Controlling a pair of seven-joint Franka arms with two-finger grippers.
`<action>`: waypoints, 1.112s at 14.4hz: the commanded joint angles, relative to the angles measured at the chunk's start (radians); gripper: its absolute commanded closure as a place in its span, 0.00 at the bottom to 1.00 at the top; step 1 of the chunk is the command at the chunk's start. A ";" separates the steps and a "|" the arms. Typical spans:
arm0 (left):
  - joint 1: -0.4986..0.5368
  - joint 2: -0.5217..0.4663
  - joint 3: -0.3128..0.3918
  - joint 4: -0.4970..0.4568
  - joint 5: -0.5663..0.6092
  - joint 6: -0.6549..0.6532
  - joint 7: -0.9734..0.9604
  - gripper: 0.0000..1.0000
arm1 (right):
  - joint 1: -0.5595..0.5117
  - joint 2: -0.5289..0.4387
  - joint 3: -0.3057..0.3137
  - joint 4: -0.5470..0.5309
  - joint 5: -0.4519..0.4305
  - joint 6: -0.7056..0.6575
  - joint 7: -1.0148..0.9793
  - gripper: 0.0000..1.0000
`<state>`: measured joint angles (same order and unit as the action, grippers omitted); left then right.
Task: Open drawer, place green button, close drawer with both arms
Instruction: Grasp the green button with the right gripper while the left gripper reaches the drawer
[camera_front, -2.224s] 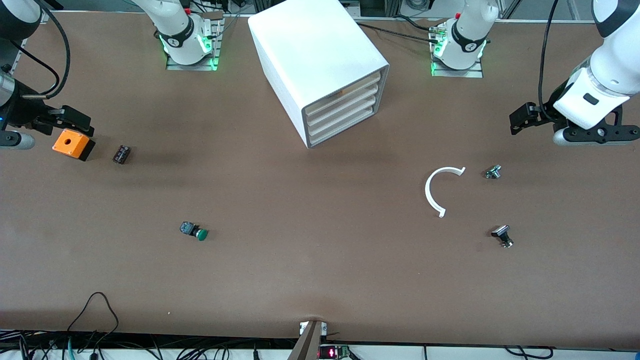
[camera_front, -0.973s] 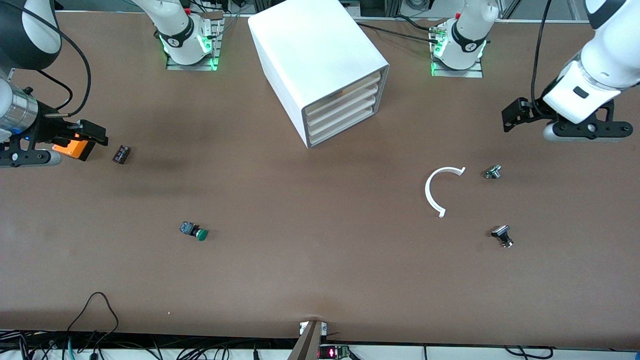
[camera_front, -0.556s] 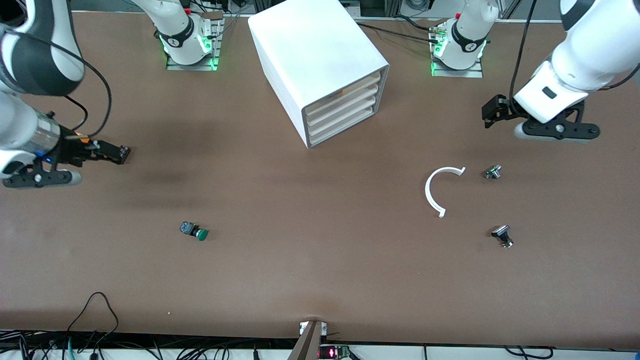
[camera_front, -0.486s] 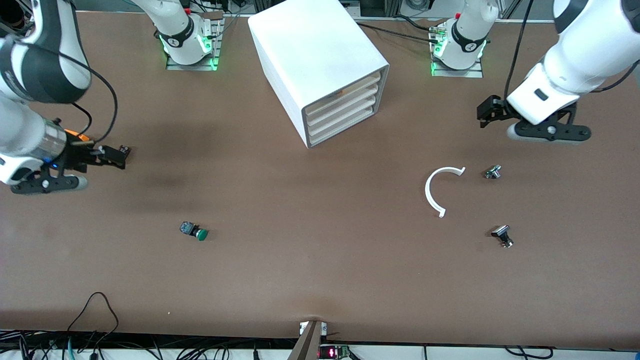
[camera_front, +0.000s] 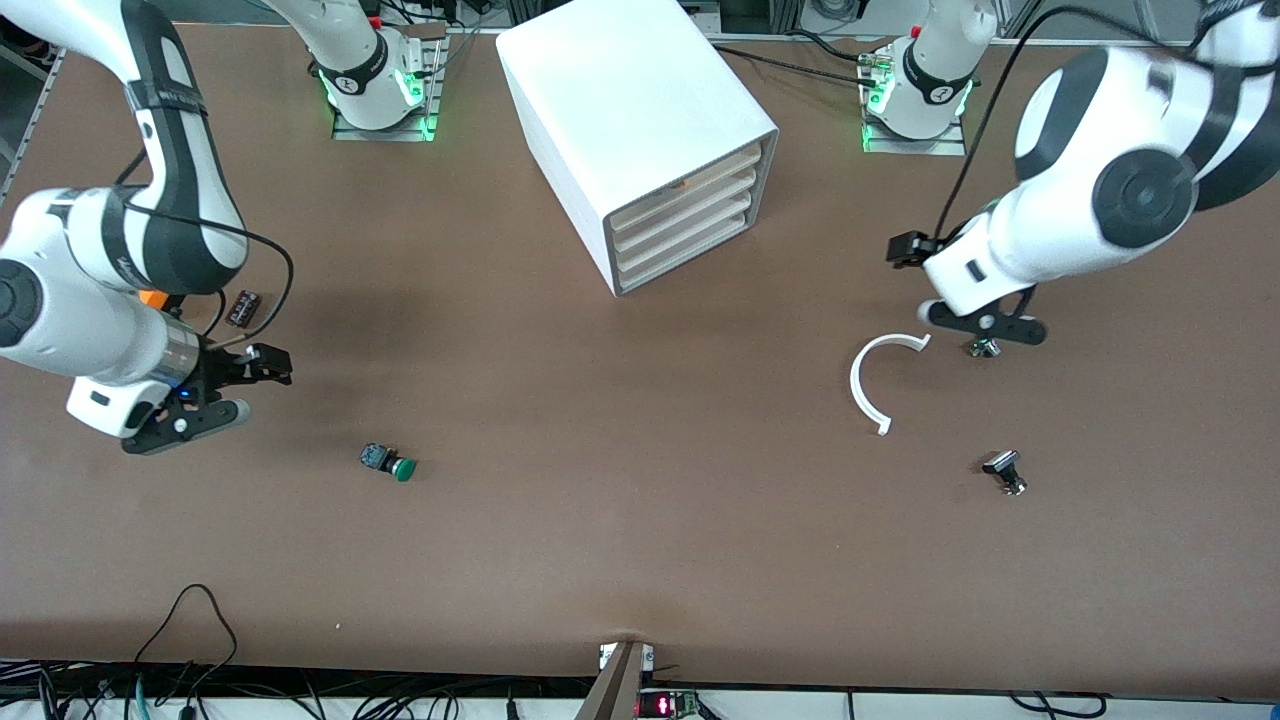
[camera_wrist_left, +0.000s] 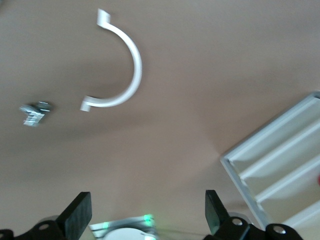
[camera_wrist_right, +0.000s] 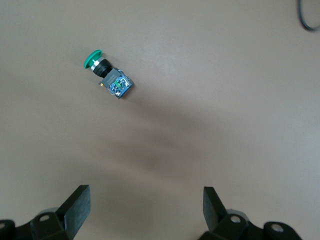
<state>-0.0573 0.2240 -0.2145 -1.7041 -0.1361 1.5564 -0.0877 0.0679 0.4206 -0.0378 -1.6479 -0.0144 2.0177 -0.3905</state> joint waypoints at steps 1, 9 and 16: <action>0.008 0.066 -0.002 -0.044 -0.133 0.054 0.026 0.00 | 0.009 0.044 0.002 0.023 0.004 0.041 -0.114 0.00; -0.050 0.230 -0.002 -0.161 -0.422 0.166 0.084 0.03 | 0.016 0.173 0.041 0.020 0.089 0.260 -0.476 0.00; -0.127 0.298 -0.002 -0.305 -0.698 0.352 0.336 0.03 | 0.033 0.248 0.041 0.020 0.165 0.337 -0.620 0.00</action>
<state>-0.1778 0.5375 -0.2210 -1.9773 -0.7856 1.8907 0.1994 0.0999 0.6370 0.0016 -1.6458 0.1227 2.3296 -0.9594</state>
